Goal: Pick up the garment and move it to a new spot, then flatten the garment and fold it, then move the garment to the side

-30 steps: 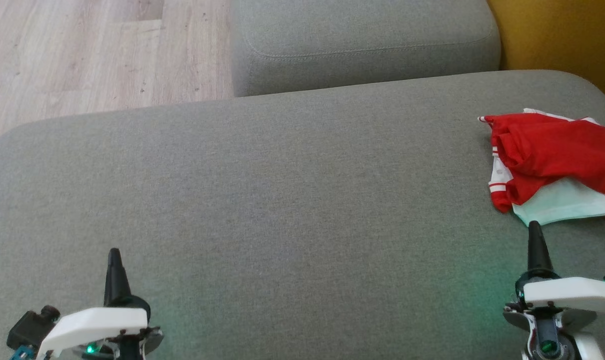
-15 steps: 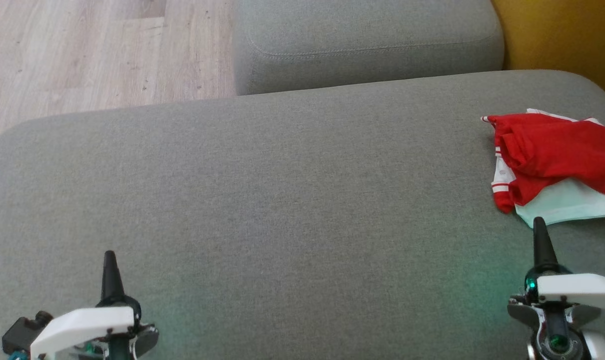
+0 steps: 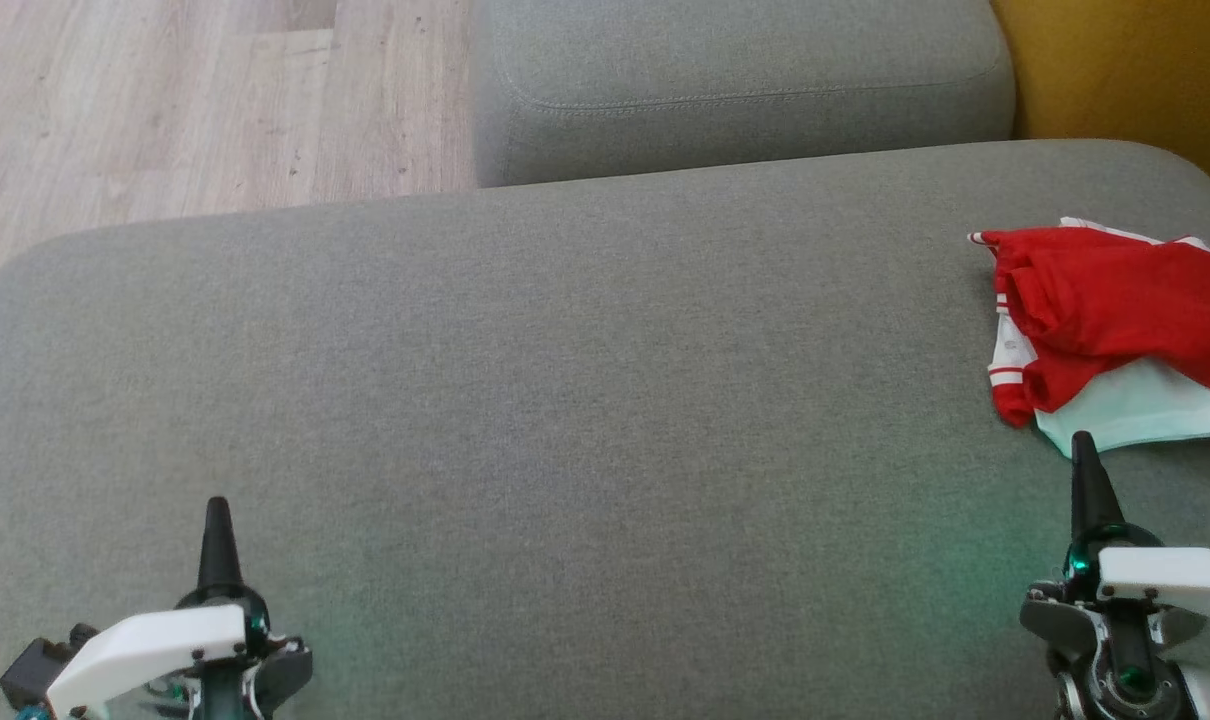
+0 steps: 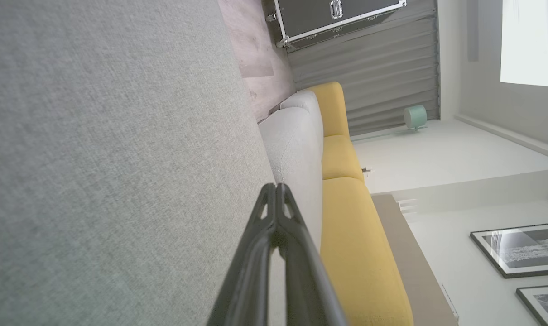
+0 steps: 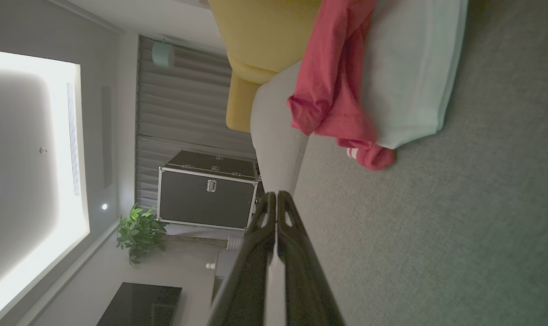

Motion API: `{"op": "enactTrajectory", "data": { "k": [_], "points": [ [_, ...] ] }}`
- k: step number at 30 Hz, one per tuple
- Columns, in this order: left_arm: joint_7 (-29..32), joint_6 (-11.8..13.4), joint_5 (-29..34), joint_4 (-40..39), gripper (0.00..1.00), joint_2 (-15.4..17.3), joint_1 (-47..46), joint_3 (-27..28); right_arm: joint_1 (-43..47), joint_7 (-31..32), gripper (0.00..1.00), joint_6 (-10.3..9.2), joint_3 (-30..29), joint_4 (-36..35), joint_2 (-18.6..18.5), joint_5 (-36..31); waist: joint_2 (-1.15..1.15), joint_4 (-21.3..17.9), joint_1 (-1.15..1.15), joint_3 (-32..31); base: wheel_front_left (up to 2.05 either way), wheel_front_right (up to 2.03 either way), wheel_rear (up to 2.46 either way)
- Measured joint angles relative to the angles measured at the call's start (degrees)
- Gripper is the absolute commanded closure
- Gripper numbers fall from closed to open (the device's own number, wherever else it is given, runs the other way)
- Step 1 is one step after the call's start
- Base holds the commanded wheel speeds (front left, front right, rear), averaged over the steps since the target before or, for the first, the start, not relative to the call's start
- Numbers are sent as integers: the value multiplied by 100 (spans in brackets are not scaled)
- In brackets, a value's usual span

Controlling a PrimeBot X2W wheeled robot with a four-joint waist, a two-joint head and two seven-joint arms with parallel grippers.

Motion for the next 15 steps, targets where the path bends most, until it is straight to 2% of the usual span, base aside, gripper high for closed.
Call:
{"op": "enactTrajectory", "data": {
  "k": [15],
  "points": [
    [221, -24, -784, 10, 100, 1, -60, 118, -3, 209, 100, -1, -82, -63, 0, 842, 0, 35, 0, 22, 0, 0, 0]
  ]
}}
